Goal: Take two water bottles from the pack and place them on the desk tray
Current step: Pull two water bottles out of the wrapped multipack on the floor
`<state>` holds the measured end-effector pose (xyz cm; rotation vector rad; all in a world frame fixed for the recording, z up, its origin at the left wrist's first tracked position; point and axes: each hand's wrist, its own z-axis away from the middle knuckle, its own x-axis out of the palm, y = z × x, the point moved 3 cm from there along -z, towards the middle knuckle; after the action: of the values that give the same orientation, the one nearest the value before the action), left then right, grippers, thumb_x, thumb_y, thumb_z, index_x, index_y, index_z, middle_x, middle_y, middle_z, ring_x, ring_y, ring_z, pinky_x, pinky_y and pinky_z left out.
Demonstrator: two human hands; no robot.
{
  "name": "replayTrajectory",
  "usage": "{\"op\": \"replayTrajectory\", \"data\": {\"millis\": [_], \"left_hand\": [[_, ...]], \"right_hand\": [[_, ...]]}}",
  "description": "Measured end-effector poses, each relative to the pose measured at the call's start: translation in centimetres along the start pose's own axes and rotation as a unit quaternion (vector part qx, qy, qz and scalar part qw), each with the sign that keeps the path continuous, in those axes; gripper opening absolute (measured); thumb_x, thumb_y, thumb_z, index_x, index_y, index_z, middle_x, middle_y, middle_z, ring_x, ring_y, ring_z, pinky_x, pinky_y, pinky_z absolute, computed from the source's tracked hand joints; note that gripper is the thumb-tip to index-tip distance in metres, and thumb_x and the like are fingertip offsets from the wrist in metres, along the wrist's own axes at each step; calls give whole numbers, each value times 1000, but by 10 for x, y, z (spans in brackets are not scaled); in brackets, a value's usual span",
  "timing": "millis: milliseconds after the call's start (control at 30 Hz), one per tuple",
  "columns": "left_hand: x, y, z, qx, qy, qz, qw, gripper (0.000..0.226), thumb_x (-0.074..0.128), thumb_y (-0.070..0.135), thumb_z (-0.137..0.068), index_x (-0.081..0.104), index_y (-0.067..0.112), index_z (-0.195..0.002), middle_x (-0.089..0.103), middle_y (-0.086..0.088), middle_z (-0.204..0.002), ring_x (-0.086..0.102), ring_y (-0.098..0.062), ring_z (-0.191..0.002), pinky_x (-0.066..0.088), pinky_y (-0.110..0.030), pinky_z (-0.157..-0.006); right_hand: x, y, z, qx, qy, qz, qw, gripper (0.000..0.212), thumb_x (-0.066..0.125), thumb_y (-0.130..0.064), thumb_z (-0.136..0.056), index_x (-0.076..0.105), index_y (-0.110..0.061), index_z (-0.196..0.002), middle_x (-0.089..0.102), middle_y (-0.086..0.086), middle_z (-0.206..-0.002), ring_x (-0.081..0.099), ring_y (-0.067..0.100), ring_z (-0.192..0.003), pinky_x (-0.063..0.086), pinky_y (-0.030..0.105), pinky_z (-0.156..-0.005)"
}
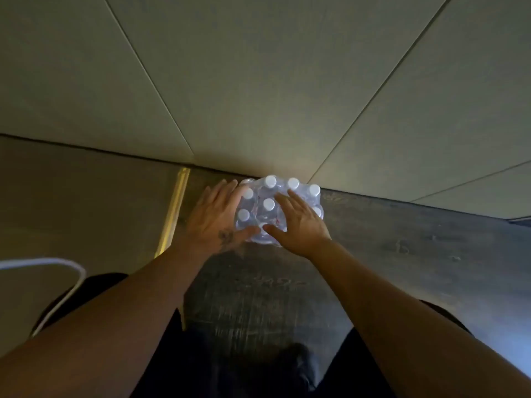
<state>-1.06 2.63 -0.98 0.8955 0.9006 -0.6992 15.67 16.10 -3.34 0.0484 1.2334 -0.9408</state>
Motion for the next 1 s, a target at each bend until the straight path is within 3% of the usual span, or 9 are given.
{"op": "replayTrajectory", "data": {"millis": [100,233,467,633,733,800,867,933,1000], "left_hand": [[26,-8,-23,-12,-14,46,999,112,58,87,-87,13,32,-173,15,-5,-185,10,-32,-171,15,-57,-136],[31,-8,-42,0,-18,105,994,115,71,83,-82,15,37,-171,21,-3,-183,22,-32,-168,30,-57,-132],[44,-7,-42,7,-44,107,993,125,82,76,-77,12,37,-173,3,0,-186,10,-30,-171,28,-60,-133],[55,-13,-49,18,-37,117,992,132,82,79,-75,-1,42,-171,3,1,-186,9,-30,-171,27,-61,-133],[58,-9,-56,20,-32,122,992,135,77,87,-71,-1,40,-170,5,-1,-185,7,-31,-171,24,-62,-134],[55,-4,-63,24,-7,124,992,134,73,92,-66,5,39,-169,11,-4,-184,7,-32,-171,22,-64,-134],[52,0,-66,36,6,130,991,136,72,95,-62,9,39,-168,17,-5,-183,8,-32,-170,19,-62,-135],[54,6,-65,67,1,100,993,129,76,91,-66,17,38,-168,23,-5,-181,14,-32,-169,17,-58,-134],[56,9,-63,88,21,51,995,98,74,79,-82,39,35,-162,32,-4,-179,26,-31,-166,26,-58,-134]], "right_hand": [[21,14,-29,-5,11,39,999,73,58,-58,-103,35,-25,-164,39,6,-173,31,28,-162,27,52,-132],[35,17,-50,-11,20,109,994,58,53,-53,-107,43,-27,-158,49,7,-166,42,30,-155,25,50,-130],[38,7,-57,7,55,111,992,44,62,-49,-103,57,-28,-141,69,3,-143,67,26,-128,44,48,-114],[17,5,-57,20,93,7,995,39,61,-44,-105,57,-28,-140,73,6,-134,73,27,-110,53,38,-85],[-15,-1,-52,-10,97,-32,995,37,58,-46,-106,59,-26,-137,73,6,-129,71,26,-107,57,39,-82],[-42,-5,-46,-27,136,-73,988,28,53,-43,-108,67,-22,-121,77,2,-114,72,15,-94,54,30,-75],[-73,-11,-41,-18,231,-149,961,33,45,-38,-110,71,-20,-99,81,-6,-94,70,-3,-76,49,16,-63],[-96,-14,-43,-12,295,-193,936,39,42,-34,-110,69,-15,-91,80,-7,-82,72,-5,-75,56,16,-67],[-99,-14,-47,-3,267,-220,938,37,45,-28,-111,70,-9,-92,82,-4,-83,77,5,-80,64,32,-79]]}}
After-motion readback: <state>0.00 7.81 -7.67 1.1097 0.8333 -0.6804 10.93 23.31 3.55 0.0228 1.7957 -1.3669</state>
